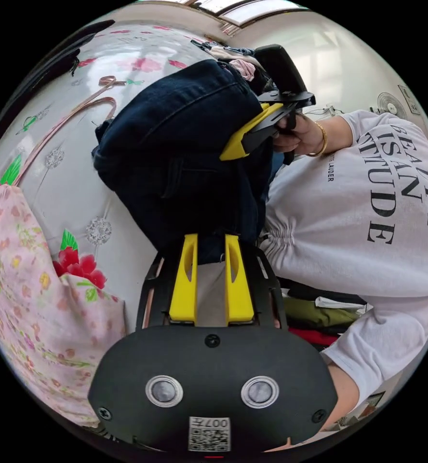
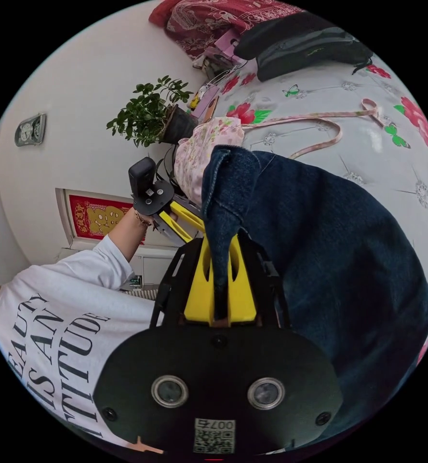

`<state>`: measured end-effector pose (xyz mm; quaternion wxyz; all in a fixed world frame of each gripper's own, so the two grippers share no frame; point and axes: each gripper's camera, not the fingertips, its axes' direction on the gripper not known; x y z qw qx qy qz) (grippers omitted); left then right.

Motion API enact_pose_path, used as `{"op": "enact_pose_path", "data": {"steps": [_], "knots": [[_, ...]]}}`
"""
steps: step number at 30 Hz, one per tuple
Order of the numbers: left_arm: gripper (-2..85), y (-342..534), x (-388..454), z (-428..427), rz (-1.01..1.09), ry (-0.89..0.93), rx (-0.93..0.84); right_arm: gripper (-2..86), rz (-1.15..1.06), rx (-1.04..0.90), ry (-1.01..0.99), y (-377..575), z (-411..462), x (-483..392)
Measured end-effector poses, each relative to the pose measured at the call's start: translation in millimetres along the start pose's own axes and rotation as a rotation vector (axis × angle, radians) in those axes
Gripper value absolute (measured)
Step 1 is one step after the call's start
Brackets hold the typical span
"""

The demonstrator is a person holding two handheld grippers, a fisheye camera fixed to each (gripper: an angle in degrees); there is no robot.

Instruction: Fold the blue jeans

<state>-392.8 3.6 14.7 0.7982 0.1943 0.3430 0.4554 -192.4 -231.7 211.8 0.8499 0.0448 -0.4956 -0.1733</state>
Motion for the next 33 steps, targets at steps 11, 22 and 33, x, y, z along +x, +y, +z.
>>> {"op": "enact_pose_path", "data": {"steps": [11,22,33], "knots": [[4.6,-15.2,38.9,43.5,0.125,0.009,-0.064,5.6,-0.037,-0.054,0.045,1.6,7.7,-20.6],[-0.9,51.1,64.9,7.5,0.023,-0.175,0.018,4.4,-0.016,-0.002,0.033,6.4,-8.4,-31.8],[-0.9,202.0,112.1,-56.6,-0.39,-0.248,0.494,4.4,-0.011,0.021,0.036,12.1,-17.9,-53.8]]}}
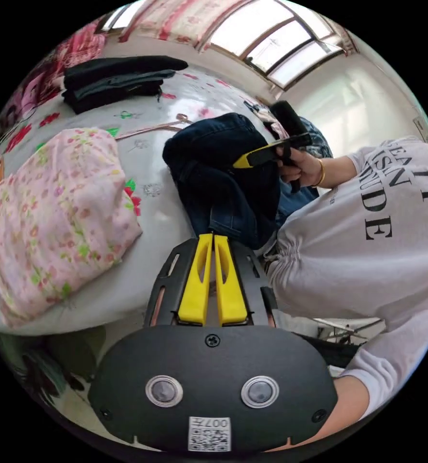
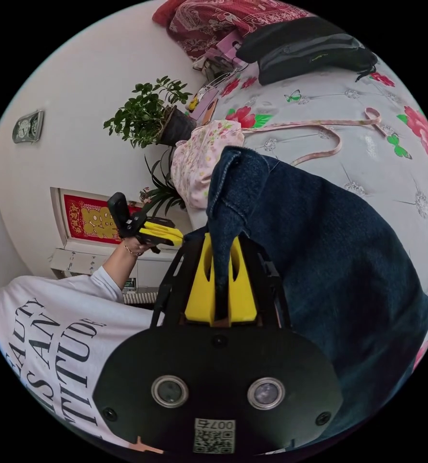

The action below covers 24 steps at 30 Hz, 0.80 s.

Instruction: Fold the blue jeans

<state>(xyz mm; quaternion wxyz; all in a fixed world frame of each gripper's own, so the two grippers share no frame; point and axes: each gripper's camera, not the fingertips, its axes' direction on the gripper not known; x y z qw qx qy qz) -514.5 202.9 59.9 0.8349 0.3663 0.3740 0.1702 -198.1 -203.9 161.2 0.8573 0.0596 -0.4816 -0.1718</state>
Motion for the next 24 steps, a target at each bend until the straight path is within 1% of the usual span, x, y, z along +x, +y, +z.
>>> {"op": "enact_pose_path", "data": {"steps": [1,2,3,4,5,6,8,10,11,12,14,16,18,20,21,22,23,24], "knots": [[-0.9,9.7,-1.6,-1.3,-0.048,-0.022,0.017,4.5,-0.004,0.004,0.005,0.8,-1.7,-4.5],[-0.8,30.0,-4.3,-1.1,-0.153,-0.067,0.041,4.7,-0.013,0.008,0.01,1.8,-3.3,-9.6],[-0.7,49.8,-4.3,-1.1,-0.268,-0.16,0.064,4.8,-0.017,0.005,0.013,2.2,-3.5,-12.1],[-0.6,58.0,-2.0,-2.5,-0.309,-0.2,0.079,5.0,-0.02,-0.004,0.021,3.0,-3.1,-16.8],[-0.2,69.4,5.7,-8.0,-0.345,-0.22,0.125,5.1,-0.022,-0.011,0.032,4.0,-2.4,-21.4],[0.2,73.5,14.7,-13.8,-0.337,-0.183,0.173,5.2,-0.023,-0.01,0.036,4.7,-2.4,-23.7],[3.5,68.4,25.4,-16.8,-0.311,-0.151,0.204,5.4,-0.039,-0.017,0.065,5.9,-1.2,-34.8],[7.3,53.3,32.4,-7.3,-0.265,-0.102,0.171,5.5,-0.068,-0.025,0.1,5.1,1.8,-47.0],[8.7,40.4,35.1,7.3,-0.248,-0.083,0.092,5.7,-0.095,-0.042,0.121,4.0,5.5,-57.0],[9.4,29.9,38.1,24.4,-0.24,-0.132,-0.027,5.8,-0.112,-0.052,0.13,3.7,7.8,-63.0],[9.1,27.0,48.9,22.8,-0.194,-0.21,-0.04,6.4,-0.213,-0.125,0.158,5.5,19.1,-90.4],[7.9,32.2,48.4,15.5,-0.281,-0.2,-0.038,6.8,-0.312,-0.198,0.186,11.8,27.2,-113.2],[6.8,49.3,59.4,1.4,-0.358,-0.211,0.035,6.9,-0.415,-0.235,0.219,23.3,29.2,-134.9],[5.8,65.5,66.1,-10.3,-0.442,-0.223,0.101,7.1,-0.494,-0.299,0.192,38.2,32.8,-149.7],[4.2,79.7,67.8,-21.5,-0.542,-0.269,0.161,7.2,-0.484,-0.335,0.182,39.5,36.8,-148.7],[2.9,87.1,68.5,-27.8,-0.591,-0.305,0.19,7.3,-0.455,-0.416,0.138,40.6,44.8,-143.6],[1.5,98.7,69.0,-39.4,-0.645,-0.318,0.24,7.5,-0.415,-0.453,0.08,41.4,45.4,-137.5],[1.2,104.2,70.1,-48.2,-0.647,-0.265,0.282,7.5,-0.392,-0.445,0.052,41.8,41.3,-134.8]]}}
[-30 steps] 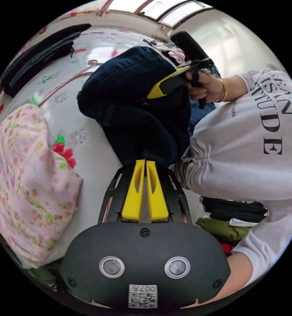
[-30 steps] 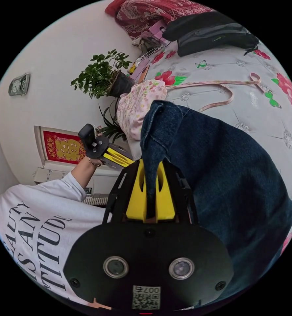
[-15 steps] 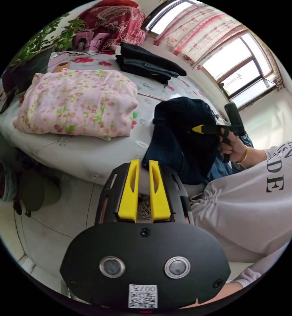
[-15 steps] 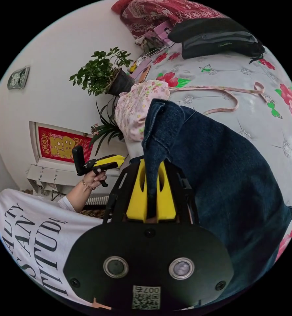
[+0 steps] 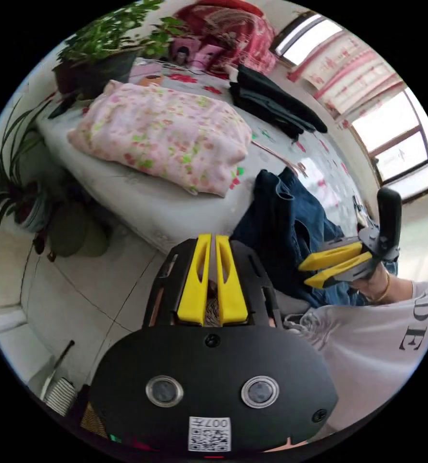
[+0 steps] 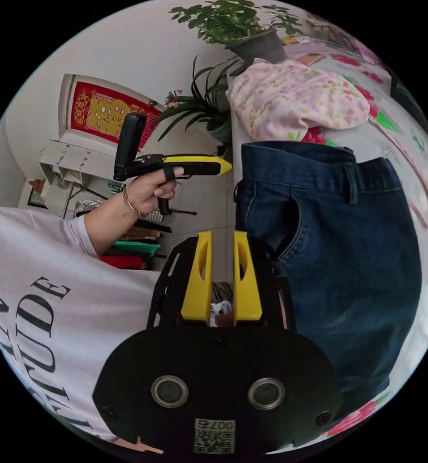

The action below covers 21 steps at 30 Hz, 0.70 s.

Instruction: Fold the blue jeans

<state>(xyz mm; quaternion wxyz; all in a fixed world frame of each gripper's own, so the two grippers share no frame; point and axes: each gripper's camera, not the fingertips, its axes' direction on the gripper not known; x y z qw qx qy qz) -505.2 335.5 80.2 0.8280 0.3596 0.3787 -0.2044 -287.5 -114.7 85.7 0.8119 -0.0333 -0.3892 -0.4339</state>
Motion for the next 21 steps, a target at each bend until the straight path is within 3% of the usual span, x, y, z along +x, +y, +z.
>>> {"op": "enact_pose_path", "data": {"steps": [3,8,10,13,15,18,21], "knots": [[6.6,-5.0,18.7,-10.9,0.047,0.128,0.016,7.7,0.04,0.113,-0.063,28.1,-34.4,3.0],[11.5,-3.1,104.7,-21.9,0.24,0.224,0.165,7.8,0.206,0.292,0.123,146.9,-108.0,8.5],[10.1,-2.2,122.3,-11.7,0.206,0.14,0.15,7.8,0.32,0.345,0.151,203.5,-123.0,11.7],[5.4,-1.1,131.6,46.1,0.22,-0.256,-0.093,7.8,0.541,0.412,0.231,298.5,-134.2,9.0],[5.7,19.9,127.0,57.9,0.363,-0.297,-0.002,7.8,0.688,0.476,0.241,356.8,-137.7,3.2],[5.4,4.4,124.7,51.5,0.307,-0.235,-0.079,7.7,0.956,0.758,0.168,474.8,-147.0,-20.9],[5.2,-8.8,121.6,45.5,0.206,-0.18,-0.119,7.5,1.24,1.174,0.153,614.1,-146.8,-67.5]]}}
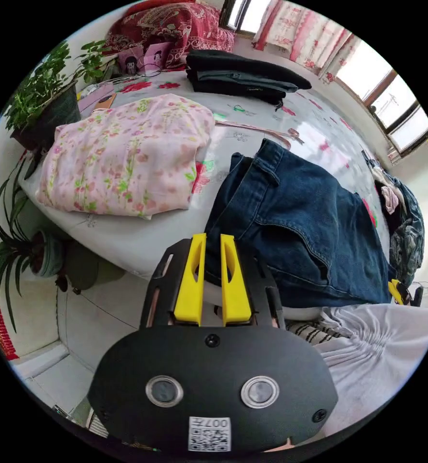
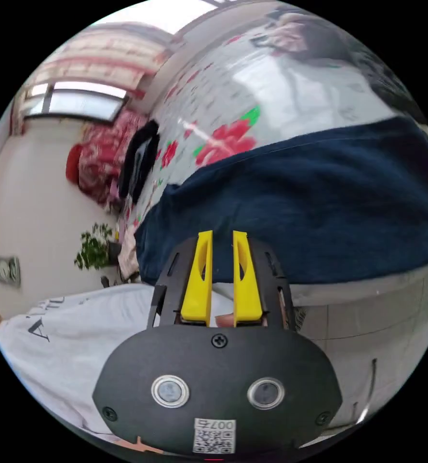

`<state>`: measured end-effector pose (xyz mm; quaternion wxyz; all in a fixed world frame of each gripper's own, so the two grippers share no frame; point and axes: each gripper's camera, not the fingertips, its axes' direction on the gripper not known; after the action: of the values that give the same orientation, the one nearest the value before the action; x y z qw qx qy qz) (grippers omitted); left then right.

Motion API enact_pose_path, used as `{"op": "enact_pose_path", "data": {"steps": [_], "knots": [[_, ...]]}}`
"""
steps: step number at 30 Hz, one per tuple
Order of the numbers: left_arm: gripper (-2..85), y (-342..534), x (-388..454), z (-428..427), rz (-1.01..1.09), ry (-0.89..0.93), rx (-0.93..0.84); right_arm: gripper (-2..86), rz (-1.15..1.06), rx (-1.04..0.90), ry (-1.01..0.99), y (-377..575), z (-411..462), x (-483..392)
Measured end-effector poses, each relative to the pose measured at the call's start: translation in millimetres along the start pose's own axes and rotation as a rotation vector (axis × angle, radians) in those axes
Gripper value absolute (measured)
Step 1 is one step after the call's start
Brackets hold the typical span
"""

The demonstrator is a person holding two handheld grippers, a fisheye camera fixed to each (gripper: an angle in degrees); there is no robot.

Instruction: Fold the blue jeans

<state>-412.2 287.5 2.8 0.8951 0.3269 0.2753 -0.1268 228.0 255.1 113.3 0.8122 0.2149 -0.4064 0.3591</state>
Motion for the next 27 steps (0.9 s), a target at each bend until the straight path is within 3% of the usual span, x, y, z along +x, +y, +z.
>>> {"op": "enact_pose_path", "data": {"steps": [2,5,8,14,20,27], "knots": [[4.9,0.0,-7.7,-7.7,-0.098,0.047,0.02,7.3,0.236,0.296,-0.022,26.1,-87.1,68.7],[2.6,10.7,-21.5,-25.4,-0.284,0.142,0.081,7.4,0.416,0.571,-0.026,60.7,-169.7,126.1],[0.8,26.2,-27.2,-44.6,-0.397,0.199,0.141,7.7,0.463,0.647,0.027,62.3,-219.4,151.4],[-0.1,30.8,6.8,-74.3,-0.33,0.122,0.135,8.0,0.302,0.499,0.331,-21.1,-273.8,152.6],[-0.7,28.1,60.0,-73.8,-0.308,0.117,0.077,7.6,0.17,0.329,0.439,-109.9,-274.5,157.0],[-0.9,28.2,126.3,-68.8,-0.181,0.084,-0.005,6.6,0.185,0.182,0.477,-163.6,-255.8,189.8]]}}
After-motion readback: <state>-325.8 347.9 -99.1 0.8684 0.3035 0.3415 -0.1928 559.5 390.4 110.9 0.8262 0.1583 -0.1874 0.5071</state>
